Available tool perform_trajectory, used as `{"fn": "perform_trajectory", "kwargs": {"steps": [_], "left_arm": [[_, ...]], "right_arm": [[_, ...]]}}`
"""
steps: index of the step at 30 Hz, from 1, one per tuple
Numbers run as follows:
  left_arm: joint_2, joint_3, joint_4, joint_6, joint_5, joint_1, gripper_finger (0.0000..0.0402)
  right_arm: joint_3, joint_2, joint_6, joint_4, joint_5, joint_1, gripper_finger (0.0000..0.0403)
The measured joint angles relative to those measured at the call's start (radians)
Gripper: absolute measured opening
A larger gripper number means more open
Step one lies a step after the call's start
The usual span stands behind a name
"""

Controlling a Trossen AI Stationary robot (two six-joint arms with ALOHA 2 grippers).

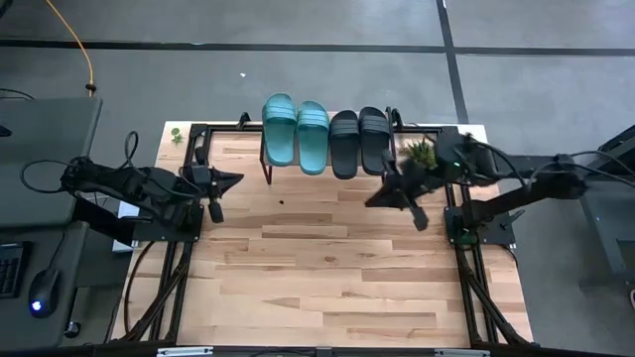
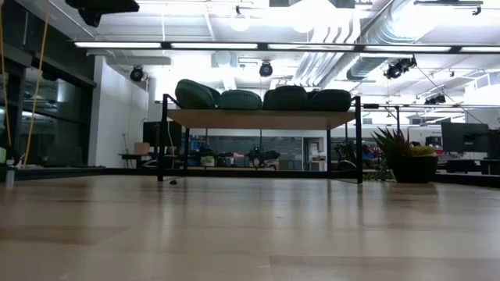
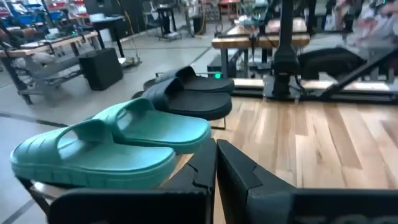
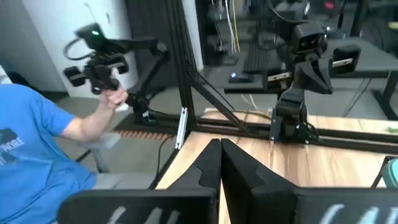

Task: Pick and place slides into the shelf
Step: Return to Home Position

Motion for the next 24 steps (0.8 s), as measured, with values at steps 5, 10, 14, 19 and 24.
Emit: {"fn": "perform_trajectory", "kwargs": {"steps": [5,10,14,19,24], "left_arm": [[-0.141,-0.056,-0.002,0.001,0.018,0.000,0.0003],[-0.286,-0.134,0.003,0.055,0.154,0.000,0.0003],[-0.379,-0.179,0.000,0.068,0.199,0.000,0.0003],[-0.434,-0.186,-0.057,0.035,0.198,0.000,0.0003],[-0.440,-0.242,-0.005,0.037,0.203,0.000,0.0003]], "right_arm": [[-0.298,-0.242,-0.013,0.201,-0.001,0.015,0.0000],[-0.559,-0.435,-0.019,0.387,0.095,0.013,0.0000],[-0.657,-0.548,0.000,0.439,0.179,-0.011,0.0000],[-0.719,-0.591,-0.048,0.437,0.096,-0.017,0.0000],[-0.791,-0.598,-0.099,0.531,0.092,-0.020,0.0000]]}}
